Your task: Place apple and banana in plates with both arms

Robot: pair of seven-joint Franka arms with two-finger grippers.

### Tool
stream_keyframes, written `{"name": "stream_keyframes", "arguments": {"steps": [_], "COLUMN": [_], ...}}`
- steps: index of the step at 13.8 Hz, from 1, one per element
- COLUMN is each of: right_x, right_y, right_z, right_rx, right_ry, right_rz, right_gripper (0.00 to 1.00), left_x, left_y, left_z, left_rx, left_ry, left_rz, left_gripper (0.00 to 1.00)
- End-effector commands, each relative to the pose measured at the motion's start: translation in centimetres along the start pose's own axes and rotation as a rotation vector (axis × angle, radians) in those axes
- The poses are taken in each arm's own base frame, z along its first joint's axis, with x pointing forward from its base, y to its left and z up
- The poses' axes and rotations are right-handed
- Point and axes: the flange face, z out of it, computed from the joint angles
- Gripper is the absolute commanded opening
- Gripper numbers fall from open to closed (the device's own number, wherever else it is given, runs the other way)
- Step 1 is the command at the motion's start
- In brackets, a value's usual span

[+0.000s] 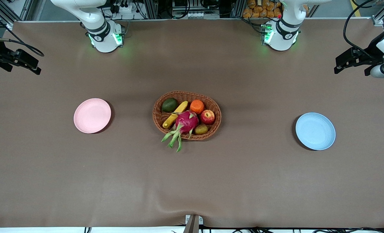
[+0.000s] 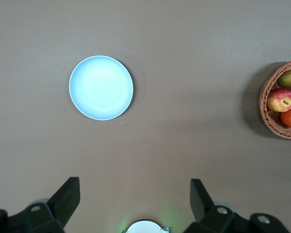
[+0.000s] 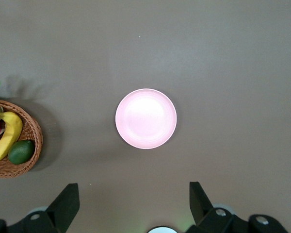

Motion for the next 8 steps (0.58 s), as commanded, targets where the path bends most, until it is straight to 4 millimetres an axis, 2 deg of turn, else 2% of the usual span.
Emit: {"name": "stream_keyframes", "arguments": {"steps": [1,8], "right_x": [-0.50,0.12], "right_y": [0.58,0.73], "right_z": [-0.09,0.05], "right_rx": [-0.010,-0.007], "right_ry": [0.008,0.027], "right_rz": [-0.004,0.002], "right_gripper": [1.00,1.00], "left_x": [0.18,0.33], "left_y": [0.73,0.89], "left_z": [-0.34,-0.17], "left_rx": [0.016,0.016], "left_ry": [0.000,-0.003], "left_rz": [0.016,0.021], "left_gripper": [1.00,1.00]}}
